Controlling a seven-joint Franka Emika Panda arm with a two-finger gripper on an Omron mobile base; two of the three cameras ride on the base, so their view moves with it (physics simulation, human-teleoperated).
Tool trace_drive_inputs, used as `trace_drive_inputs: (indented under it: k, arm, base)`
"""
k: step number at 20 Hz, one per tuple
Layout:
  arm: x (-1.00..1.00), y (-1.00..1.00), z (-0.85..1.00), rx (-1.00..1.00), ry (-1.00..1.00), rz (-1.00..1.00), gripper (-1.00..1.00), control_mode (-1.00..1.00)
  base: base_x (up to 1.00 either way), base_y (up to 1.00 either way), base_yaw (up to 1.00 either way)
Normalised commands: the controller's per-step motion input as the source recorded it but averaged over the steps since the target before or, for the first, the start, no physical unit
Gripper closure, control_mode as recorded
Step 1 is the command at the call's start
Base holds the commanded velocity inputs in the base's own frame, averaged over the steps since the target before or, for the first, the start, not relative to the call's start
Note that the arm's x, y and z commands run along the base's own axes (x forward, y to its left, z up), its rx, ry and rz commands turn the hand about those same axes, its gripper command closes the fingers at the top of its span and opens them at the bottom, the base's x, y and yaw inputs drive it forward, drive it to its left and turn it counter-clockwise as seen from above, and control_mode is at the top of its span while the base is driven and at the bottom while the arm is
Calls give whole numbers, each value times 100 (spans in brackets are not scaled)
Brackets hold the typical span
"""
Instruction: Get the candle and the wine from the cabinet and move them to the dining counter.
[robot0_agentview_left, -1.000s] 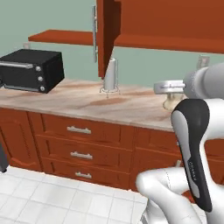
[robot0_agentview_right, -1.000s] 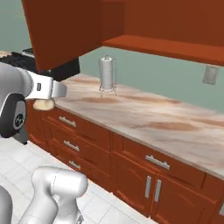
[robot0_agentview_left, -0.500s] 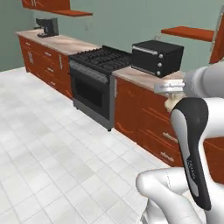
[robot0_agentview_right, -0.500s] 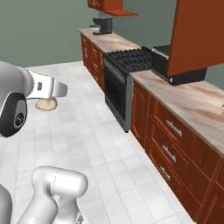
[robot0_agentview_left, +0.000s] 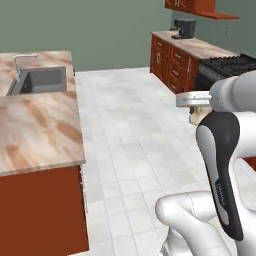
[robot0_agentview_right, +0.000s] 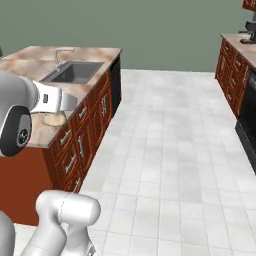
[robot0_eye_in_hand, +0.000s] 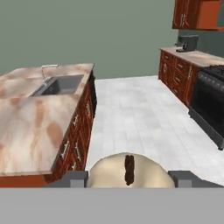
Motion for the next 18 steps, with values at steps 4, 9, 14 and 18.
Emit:
trace_drive_inputs:
  k: [4, 9, 14, 18]
  arm:
    - [0, 0, 0, 0, 0, 0, 100, 100]
    - [0, 0, 0, 0, 0, 0, 100, 100]
    - [0, 0, 0, 0, 0, 0, 100, 100]
    - [0, 0, 0, 0, 0, 0, 100, 100]
  base:
    - [-57, 100, 81]
    - [-15, 100, 65]
    - [19, 100, 53]
    - [100, 100, 7]
